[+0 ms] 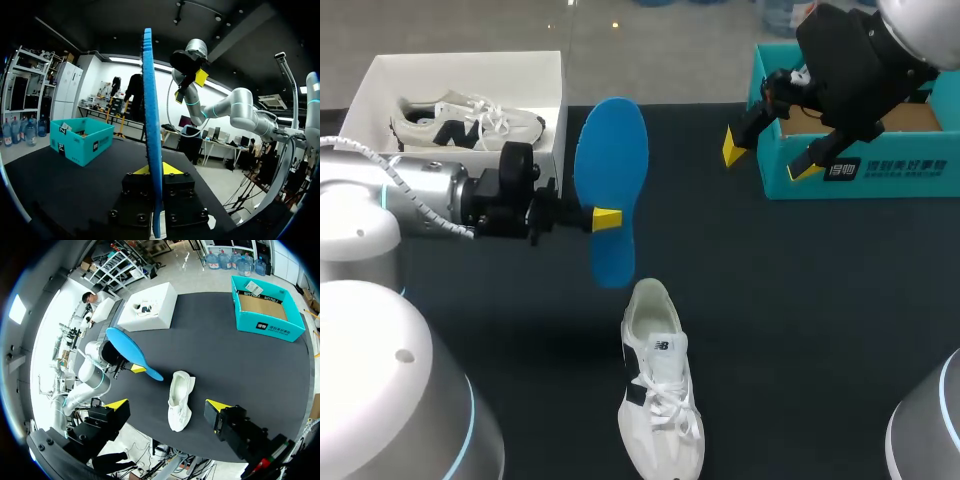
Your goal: Take the shoe out of the shoebox, open the shoe tongue, remove and reinsert the insole, then place the shoe into the shoebox
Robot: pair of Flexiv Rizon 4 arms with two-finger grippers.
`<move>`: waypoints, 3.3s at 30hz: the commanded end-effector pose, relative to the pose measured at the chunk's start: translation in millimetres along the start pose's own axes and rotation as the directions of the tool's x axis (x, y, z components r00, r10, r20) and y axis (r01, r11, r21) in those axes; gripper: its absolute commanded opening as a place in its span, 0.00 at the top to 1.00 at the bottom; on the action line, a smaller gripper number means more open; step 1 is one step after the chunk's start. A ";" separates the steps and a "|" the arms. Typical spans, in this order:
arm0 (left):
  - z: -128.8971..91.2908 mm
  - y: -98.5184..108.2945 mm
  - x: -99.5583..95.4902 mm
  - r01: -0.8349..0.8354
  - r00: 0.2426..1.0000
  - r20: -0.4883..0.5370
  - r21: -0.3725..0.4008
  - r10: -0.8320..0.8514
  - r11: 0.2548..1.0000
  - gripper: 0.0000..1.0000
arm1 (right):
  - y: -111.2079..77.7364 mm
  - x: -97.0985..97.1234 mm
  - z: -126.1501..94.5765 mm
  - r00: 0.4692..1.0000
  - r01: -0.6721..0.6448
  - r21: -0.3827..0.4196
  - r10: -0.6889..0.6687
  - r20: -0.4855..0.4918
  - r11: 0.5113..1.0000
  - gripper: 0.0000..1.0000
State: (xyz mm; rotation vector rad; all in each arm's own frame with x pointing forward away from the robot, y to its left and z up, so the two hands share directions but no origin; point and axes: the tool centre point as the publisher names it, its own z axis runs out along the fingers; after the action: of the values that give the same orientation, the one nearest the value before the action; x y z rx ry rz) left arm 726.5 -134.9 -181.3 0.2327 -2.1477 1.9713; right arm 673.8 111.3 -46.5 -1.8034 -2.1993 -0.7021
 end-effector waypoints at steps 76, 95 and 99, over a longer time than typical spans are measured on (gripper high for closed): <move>-46.1 22.3 70.0 -0.997 -0.075 -0.177 0.017 0.981 -0.074 1.00 | 2.1 1.3 1.2 1.000 -0.001 0.004 0.001 0.002 1.000 0.00; -39.5 30.8 76.1 -0.999 -0.023 -0.191 -0.017 0.981 -0.027 1.00 | 2.1 1.3 1.2 1.000 -0.001 0.004 0.001 0.002 1.000 0.00; -39.5 30.8 76.1 -0.999 -0.023 -0.191 -0.017 0.981 -0.027 1.00 | 2.1 1.3 1.2 1.000 -0.001 0.004 0.001 0.002 1.000 0.00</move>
State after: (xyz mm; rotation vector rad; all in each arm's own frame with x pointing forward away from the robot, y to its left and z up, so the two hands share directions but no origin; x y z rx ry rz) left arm 648.0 -90.1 -187.5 -2.1185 -2.5012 2.0355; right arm 673.9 111.4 -46.5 -1.8034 -2.1994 -0.7017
